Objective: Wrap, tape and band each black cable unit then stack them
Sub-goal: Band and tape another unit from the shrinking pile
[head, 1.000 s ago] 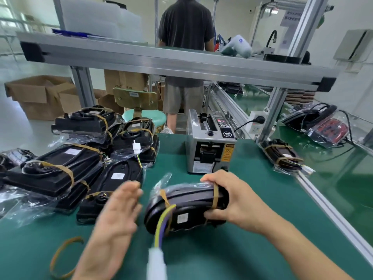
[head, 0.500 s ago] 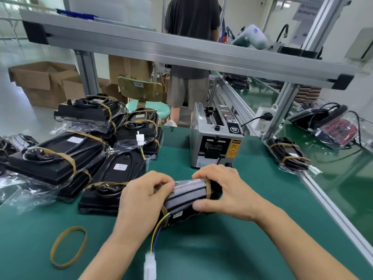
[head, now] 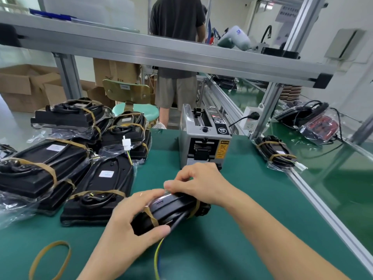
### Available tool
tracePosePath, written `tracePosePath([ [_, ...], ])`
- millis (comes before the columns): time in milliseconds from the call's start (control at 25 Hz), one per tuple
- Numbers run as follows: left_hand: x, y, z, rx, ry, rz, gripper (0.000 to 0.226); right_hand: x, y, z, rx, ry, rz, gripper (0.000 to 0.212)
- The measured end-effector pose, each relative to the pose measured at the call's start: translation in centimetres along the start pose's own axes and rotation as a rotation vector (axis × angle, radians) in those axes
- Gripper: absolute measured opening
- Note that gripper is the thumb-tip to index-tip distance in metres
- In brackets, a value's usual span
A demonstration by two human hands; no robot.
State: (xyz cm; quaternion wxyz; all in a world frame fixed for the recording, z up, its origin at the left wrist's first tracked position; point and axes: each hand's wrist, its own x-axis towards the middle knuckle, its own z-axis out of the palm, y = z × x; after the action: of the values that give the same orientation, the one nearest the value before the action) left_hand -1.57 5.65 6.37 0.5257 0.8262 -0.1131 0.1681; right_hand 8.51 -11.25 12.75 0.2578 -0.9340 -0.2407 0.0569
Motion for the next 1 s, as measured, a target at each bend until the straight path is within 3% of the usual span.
tracePosePath([
  [80,-0.4,-0.4,0.5,-0.010,0.061,0.010,0.061,0.5,1.4,-0.6,0.271,0.175,0.081,0.032],
  [200,-1.4,-0.4,1.9,0.042,0.274,0.043,0.060,2.4,4.6,-1.2,0.662,0.512,0.395,0.019],
  [320,-1.7,0.0,2.9,0.085,0.418,0.056,0.051,5.4,6.2,-0.4,0.816,0.596,0.590,0.013],
  [520,-1.3,0.7,3.6,0.154,0.442,0.089,0.055,8.9,6.4,0.3,0.861,0.735,0.791,0.014],
  [720,-1.5,0.6,3.9,0.171,0.459,0.054,0.066,9.0,6.3,0.2,1.021,0.672,0.786,0.025],
  [880,-1.5,0.4,3.8,0.126,0.460,0.038,0.060,8.5,4.8,-0.3,1.212,0.768,0.877,0.025],
  [1000,-1.5,0.2,3.9,0.112,0.451,0.013,0.059,4.4,3.7,-1.7,1.238,0.681,0.632,0.018],
])
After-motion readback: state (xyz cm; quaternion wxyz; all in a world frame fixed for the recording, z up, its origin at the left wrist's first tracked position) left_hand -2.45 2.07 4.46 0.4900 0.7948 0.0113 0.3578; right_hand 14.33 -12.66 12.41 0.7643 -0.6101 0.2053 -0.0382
